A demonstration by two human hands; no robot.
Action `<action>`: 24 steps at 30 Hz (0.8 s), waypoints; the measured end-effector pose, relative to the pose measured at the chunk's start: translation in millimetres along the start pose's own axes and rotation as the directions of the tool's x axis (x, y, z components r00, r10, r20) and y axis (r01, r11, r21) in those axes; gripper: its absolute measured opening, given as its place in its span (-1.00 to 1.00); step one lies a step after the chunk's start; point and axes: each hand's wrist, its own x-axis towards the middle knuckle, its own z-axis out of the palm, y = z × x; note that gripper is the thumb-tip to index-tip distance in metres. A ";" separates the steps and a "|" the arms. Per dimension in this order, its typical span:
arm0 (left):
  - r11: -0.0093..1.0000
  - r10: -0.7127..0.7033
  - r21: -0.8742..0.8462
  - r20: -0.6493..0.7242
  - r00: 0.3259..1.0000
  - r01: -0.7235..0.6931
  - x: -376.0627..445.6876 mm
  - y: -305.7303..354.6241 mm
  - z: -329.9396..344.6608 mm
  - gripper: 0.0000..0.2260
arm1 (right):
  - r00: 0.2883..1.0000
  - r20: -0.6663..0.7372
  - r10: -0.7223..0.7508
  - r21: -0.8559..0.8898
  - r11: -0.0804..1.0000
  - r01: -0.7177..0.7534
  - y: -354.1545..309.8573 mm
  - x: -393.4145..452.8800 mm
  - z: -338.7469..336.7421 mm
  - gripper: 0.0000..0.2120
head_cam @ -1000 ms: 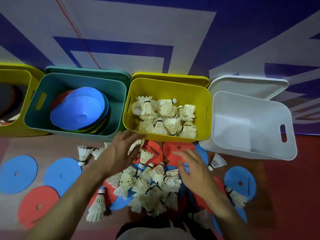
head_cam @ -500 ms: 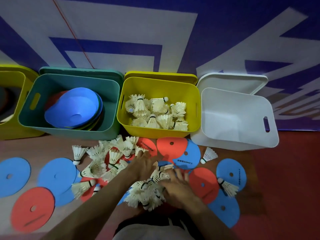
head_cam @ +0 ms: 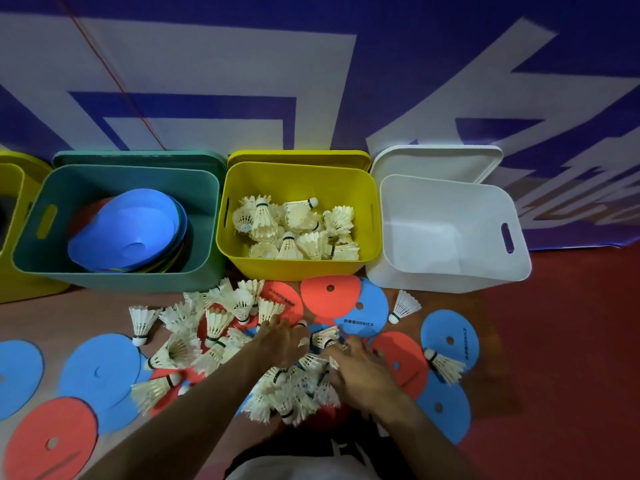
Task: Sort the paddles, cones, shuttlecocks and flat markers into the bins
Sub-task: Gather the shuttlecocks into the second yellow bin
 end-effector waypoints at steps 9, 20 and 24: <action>0.983 -0.003 -0.184 -0.160 0.987 -0.027 -27.3 -17.2 -7.0 -0.55 | 0.876 -0.456 -0.157 0.195 0.943 0.271 -17.7 2.0 -90.0 -0.60; 0.906 -0.092 -0.409 -0.442 0.892 -0.109 -74.9 -41.9 -10.7 -0.64 | 0.949 -0.303 0.088 0.012 0.996 -0.088 1.3 138.7 -152.6 -0.46; 0.879 -0.084 -0.433 -0.553 0.829 -0.199 -105.6 -37.4 -43.2 -0.66 | 0.977 -0.168 0.128 -0.045 0.990 -0.137 -5.0 131.7 -135.4 -0.44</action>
